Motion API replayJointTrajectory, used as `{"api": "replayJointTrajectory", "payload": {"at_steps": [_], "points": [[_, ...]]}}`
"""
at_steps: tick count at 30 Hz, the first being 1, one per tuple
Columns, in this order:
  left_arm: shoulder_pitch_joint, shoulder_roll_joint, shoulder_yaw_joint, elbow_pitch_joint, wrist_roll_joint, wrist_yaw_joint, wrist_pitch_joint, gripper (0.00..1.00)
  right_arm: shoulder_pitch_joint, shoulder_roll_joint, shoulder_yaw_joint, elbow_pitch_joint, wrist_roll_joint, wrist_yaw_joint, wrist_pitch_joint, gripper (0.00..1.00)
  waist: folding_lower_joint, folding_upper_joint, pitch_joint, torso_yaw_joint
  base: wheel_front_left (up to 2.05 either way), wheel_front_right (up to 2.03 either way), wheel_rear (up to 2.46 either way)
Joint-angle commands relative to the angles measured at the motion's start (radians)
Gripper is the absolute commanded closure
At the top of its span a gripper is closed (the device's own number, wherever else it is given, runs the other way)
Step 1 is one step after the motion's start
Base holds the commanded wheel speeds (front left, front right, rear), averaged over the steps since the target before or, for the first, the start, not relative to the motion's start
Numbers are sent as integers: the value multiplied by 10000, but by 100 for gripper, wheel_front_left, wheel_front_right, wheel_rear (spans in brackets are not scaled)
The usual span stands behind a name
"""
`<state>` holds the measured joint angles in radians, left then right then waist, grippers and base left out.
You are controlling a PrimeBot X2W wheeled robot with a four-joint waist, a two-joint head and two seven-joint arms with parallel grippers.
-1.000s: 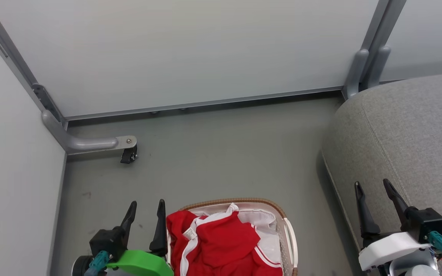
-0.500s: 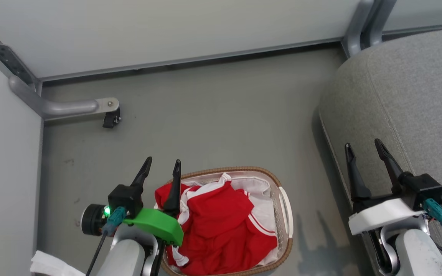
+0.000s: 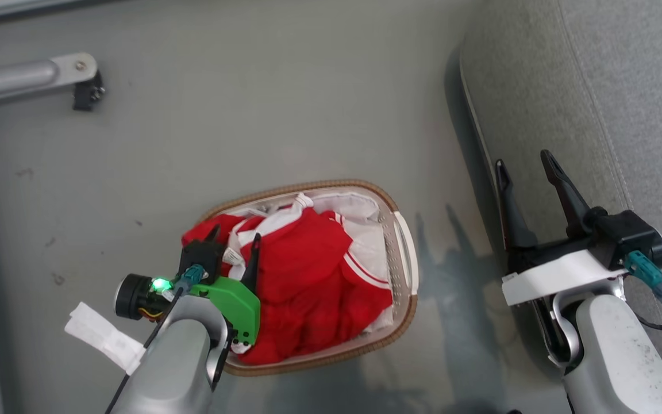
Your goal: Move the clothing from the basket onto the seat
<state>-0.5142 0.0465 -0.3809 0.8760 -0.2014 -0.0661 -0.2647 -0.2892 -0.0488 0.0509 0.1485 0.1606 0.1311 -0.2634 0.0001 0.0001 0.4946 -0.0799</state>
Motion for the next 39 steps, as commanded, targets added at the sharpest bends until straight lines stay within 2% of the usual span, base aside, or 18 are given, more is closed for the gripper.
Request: {"api": "replayJointTrajectory", "payload": {"at_steps": [1,6,14,17,22,29,30,31,32,35,36,39], "points": [[-373,69,-18,311,53,-48,5,0,-222,-29,62,-62,121,-6,-22,0,-1,-1,1165,-744,0,0,0],[-1194,95,-66,1727,43,40,4,0,-571,-29,374,-109,305,-6,-22,0,-1,-1,1731,-999,0,0,0],[-1920,229,171,2940,-174,365,4,0,-711,-28,853,-224,604,-6,-22,0,-1,-1,2163,-1356,0,0,0],[-2081,272,246,3068,-235,460,4,0,-652,-28,930,-232,630,-6,-21,0,-1,-1,2262,-1433,0,0,0],[-2107,242,211,2865,-188,386,4,0,-606,-28,959,-188,645,-6,-21,0,-1,-1,2339,-1469,0,0,0],[-2022,158,88,3248,-301,307,4,0,-618,-29,1105,-199,722,-6,-21,0,-1,-1,2319,-1560,0,0,0],[-2033,151,77,3313,-327,294,4,5,-606,-29,1123,-209,722,-6,-21,0,-1,-1,2312,-1566,0,0,0],[-2029,145,73,3387,-346,288,4,25,-589,-29,1138,-213,718,-6,-21,0,-1,-1,2303,-1570,0,0,0],[-2016,137,68,3473,-383,285,5,49,-564,-29,1160,-206,713,-6,-21,0,-1,-1,2288,-1572,0,0,0],[-1956,111,33,3682,-452,246,59,79,-512,-29,1202,-162,695,-6,-21,0,-1,-1,2222,-1579,0,0,0],[-1925,108,14,3754,-481,230,54,100,-490,-29,1214,-140,689,-6,-21,0,-1,-1,2192,-1577,0,0,0],[-1838,101,-40,3859,-552,212,75,100,-448,-29,1214,-96,674,-6,-21,0,-1,-1,2090,-1555,0,0,0]]}}
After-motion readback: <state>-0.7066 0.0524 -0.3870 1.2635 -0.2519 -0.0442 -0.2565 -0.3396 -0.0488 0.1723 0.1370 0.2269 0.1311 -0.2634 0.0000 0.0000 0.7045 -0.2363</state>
